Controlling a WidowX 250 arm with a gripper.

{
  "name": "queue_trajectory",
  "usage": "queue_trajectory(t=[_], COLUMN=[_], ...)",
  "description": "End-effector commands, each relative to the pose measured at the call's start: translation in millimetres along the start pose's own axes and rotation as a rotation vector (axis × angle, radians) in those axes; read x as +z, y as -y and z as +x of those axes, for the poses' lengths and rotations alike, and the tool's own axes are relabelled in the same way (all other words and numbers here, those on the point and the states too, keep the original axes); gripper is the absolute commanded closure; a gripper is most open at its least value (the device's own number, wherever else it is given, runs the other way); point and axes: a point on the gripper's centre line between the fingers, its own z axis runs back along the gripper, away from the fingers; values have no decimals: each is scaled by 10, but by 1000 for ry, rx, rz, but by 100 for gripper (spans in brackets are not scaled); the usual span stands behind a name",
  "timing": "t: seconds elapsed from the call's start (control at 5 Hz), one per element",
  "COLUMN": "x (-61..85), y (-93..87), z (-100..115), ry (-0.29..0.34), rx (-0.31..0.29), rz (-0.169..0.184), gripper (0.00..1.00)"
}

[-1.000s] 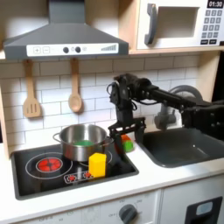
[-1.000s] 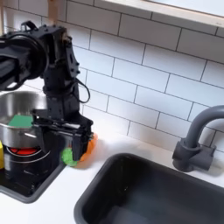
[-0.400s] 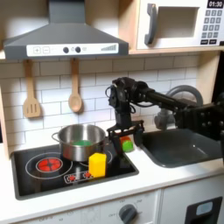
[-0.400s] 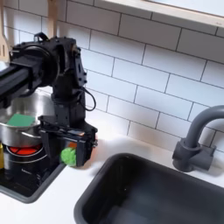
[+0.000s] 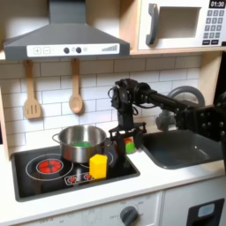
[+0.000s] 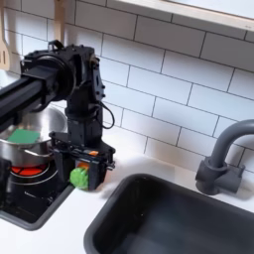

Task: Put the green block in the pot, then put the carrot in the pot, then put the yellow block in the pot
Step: 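Put the carrot in the pot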

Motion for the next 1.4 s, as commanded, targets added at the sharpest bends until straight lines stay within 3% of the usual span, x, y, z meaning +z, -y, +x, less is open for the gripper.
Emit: queue_trajectory(t=[0.0, 0.8, 1.2], x=[36, 131, 272], y=[9, 121, 121], z=[5, -39, -32], ry=[7, 11, 28], rx=[-17, -71, -85], rz=[6, 9, 22], gripper=[100, 100, 100])
